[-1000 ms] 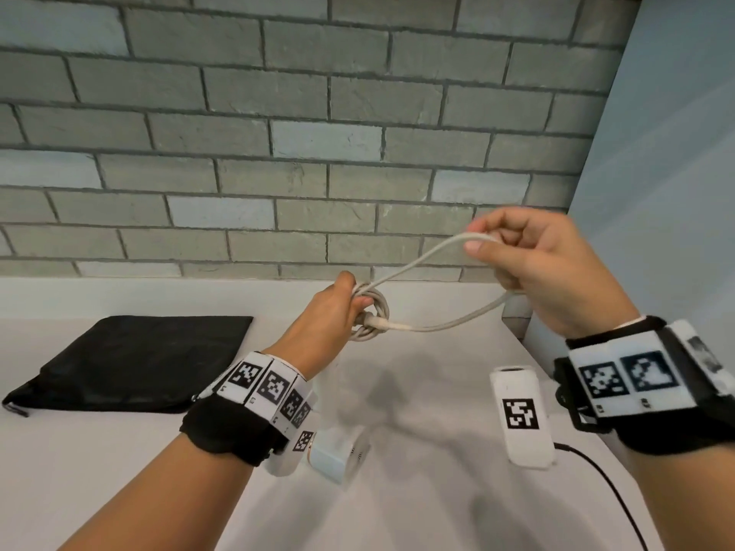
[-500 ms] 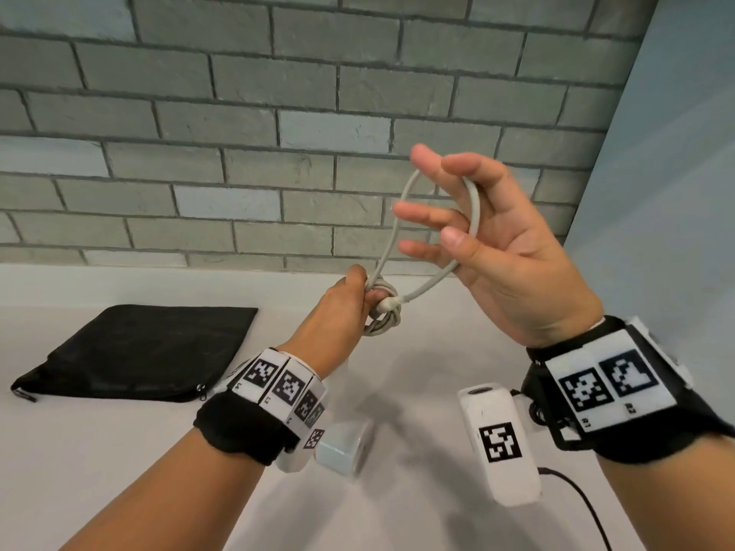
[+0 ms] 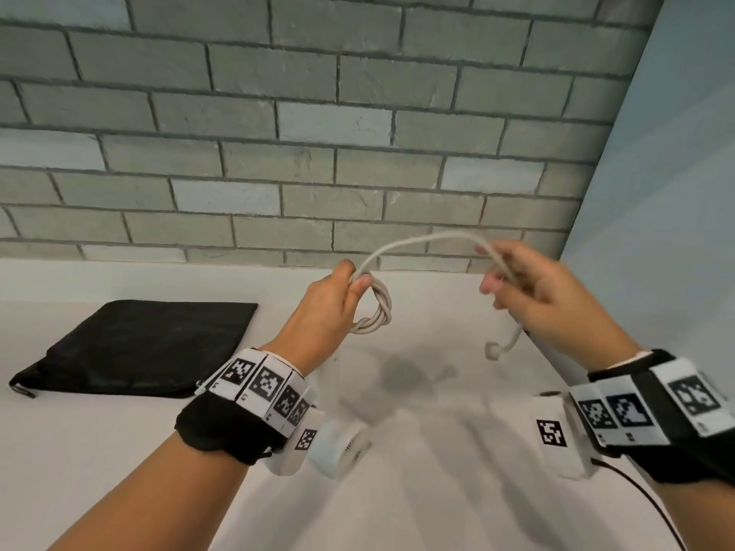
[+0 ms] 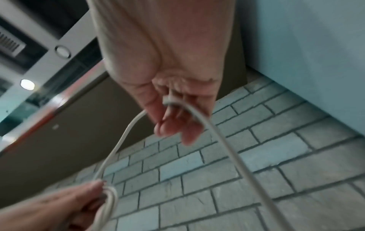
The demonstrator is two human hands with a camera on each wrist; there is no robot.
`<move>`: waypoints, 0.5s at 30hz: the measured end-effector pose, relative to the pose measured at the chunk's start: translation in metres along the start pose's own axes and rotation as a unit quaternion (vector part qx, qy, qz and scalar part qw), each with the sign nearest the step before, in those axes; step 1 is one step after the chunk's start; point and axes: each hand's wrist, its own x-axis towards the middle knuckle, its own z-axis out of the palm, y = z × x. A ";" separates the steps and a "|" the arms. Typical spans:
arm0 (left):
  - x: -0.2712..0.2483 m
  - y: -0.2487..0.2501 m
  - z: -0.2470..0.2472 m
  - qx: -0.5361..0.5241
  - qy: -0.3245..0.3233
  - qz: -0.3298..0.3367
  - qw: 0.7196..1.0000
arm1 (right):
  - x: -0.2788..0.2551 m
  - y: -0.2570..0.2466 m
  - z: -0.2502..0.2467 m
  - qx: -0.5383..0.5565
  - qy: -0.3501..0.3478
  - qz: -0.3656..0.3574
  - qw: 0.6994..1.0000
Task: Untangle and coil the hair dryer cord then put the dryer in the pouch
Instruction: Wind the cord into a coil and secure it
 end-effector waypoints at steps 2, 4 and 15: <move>0.000 0.002 0.002 0.005 -0.008 0.012 1.000 | 0.000 0.007 0.010 0.017 -0.071 0.036 0.997; 0.000 0.006 0.006 -0.001 -0.016 0.022 1.000 | 0.004 0.004 0.026 0.039 -0.067 0.026 0.997; -0.014 0.012 0.007 -0.195 0.003 0.014 0.981 | 0.022 0.018 0.092 0.030 0.022 -0.001 0.999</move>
